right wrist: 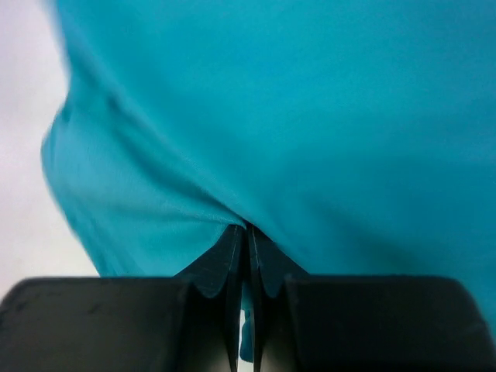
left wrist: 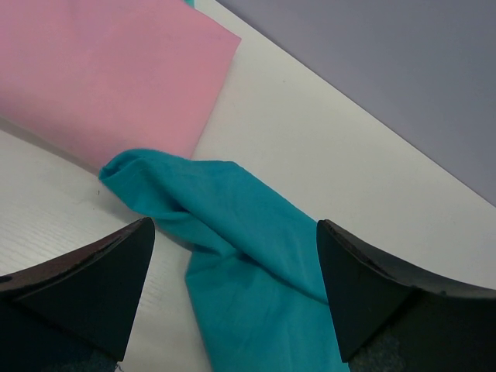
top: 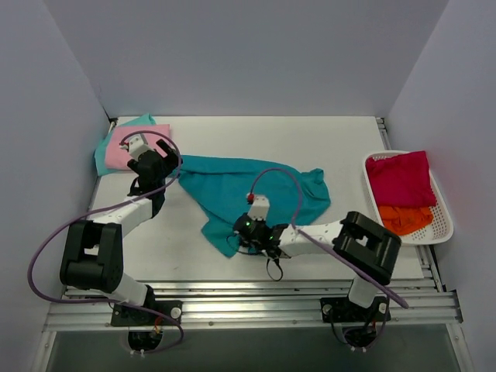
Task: Fold and stack the t-shirts
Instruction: Flatten the tshirt out
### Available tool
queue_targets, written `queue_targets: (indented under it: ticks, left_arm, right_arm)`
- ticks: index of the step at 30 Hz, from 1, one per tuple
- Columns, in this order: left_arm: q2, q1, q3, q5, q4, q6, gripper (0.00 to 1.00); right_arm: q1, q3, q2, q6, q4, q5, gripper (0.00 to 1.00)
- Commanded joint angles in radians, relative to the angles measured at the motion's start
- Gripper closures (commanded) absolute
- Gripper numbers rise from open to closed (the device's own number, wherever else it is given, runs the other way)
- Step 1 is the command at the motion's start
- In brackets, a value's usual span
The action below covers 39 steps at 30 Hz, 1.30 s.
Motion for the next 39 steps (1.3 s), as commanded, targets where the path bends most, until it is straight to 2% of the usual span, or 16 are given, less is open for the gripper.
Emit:
queue_targets:
  ticks: [1,3,4,5,8,15,21,25,29,39]
  left_arm:
    - [-0.018,0.007,-0.001,0.036,0.069,-0.018,0.06]
    - [-0.020,0.008,-0.002,0.048,0.069,-0.023,0.06]
    - [-0.023,0.008,-0.002,0.051,0.071,-0.024,0.06]
    - [-0.024,0.008,-0.004,0.053,0.072,-0.024,0.06]
    - [-0.035,0.008,-0.007,0.053,0.068,-0.024,0.06]
    - [-0.067,0.008,-0.028,0.057,0.074,-0.031,0.06]
    - [-0.083,0.008,-0.036,0.065,0.075,-0.034,0.06]
    - [-0.086,0.008,-0.043,0.067,0.086,-0.035,0.06]
    - [-0.077,0.008,-0.045,0.077,0.089,-0.041,0.06]
    - [-0.078,0.007,-0.053,0.085,0.095,-0.044,0.06]
  right_arm:
    - [-0.150,-0.073,-0.187,-0.028,-0.142,0.078,1.00]
    - [-0.259,-0.105,-0.245,-0.068,-0.173,0.085,0.98]
    - [-0.284,-0.105,-0.287,-0.077,-0.205,0.092,0.86]
    - [-0.304,-0.096,-0.302,-0.093,-0.225,0.106,0.46]
    - [-0.307,-0.067,-0.334,-0.101,-0.299,0.166,0.11]
    - [-0.206,-0.015,-0.406,-0.049,-0.412,0.230,0.09]
    - [-0.056,-0.050,-0.452,0.106,-0.498,0.281,0.09]
    - [-0.045,-0.195,-0.494,0.204,-0.440,0.247,0.09]
    - [-0.045,-0.263,-0.503,0.246,-0.396,0.236,0.10]
    - [-0.080,-0.273,-0.336,0.209,-0.205,0.180,0.12]
